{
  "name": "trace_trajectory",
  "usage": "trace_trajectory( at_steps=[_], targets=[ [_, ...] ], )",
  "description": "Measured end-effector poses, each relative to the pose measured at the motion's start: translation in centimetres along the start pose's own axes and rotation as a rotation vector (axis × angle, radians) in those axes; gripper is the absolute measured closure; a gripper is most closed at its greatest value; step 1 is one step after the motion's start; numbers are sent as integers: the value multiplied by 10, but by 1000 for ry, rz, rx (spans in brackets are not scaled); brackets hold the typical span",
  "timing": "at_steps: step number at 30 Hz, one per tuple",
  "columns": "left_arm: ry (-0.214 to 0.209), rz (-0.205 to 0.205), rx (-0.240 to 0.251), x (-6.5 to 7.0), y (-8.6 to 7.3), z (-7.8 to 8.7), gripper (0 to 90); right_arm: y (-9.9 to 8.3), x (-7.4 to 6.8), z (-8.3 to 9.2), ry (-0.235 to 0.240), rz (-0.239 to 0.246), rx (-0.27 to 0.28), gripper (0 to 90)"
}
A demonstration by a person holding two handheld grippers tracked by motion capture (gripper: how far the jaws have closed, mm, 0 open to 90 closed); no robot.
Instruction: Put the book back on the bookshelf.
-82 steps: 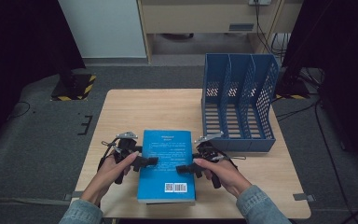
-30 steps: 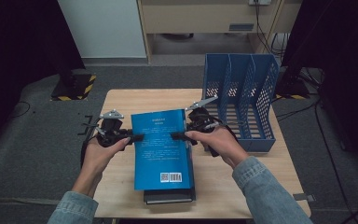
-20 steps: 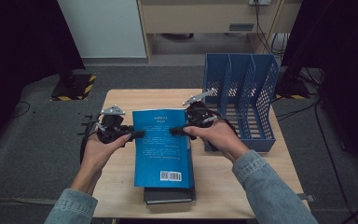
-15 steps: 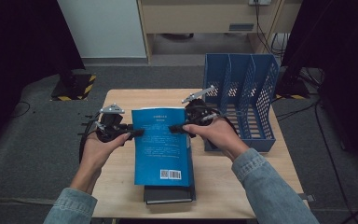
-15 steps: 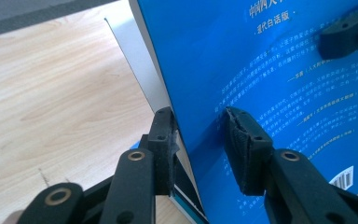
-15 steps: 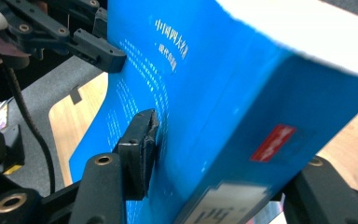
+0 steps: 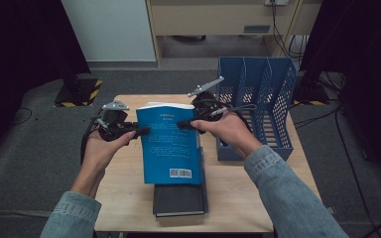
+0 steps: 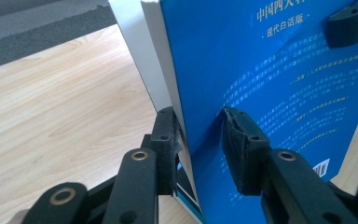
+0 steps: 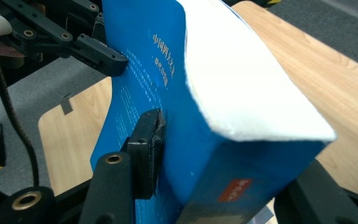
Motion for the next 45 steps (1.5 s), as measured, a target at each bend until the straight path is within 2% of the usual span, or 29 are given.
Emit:
trace_trajectory(
  at_steps=[9,21,28,33,36,38,40,42,45],
  targets=[
    [12,3,2,-7,9,-4,661,8,6,0,-18,0,25,565],
    [58,-34,-21,-23,29,-11,662,29,20,-3,-40,19,36,580],
    [47,-35,-13,-24,30,-12,663,30,25,-2,-30,21,41,584],
    [35,-42,8,-14,26,-3,663,24,15,5,-35,55,40,587],
    [42,-56,26,-6,22,4,662,18,6,10,-41,77,44,588],
    [43,-55,31,-3,20,7,663,16,2,12,-42,84,44,589],
    [37,-41,58,6,15,14,663,9,-9,19,-48,114,43,588],
    [36,-37,59,10,13,19,673,5,-14,22,-49,128,37,588],
    [58,-48,57,12,10,24,710,1,-20,26,-49,150,28,586]
  ],
)
Point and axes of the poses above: each handheld gripper's, and its own axes: z roughly backward along the jaws, y roughly out of its top, x roughly to its right, the point moved 5 cm from there along -z, roughly forward along the jaws, and after that the axes turned 6 degrees about -z, right-handed, at the moved point
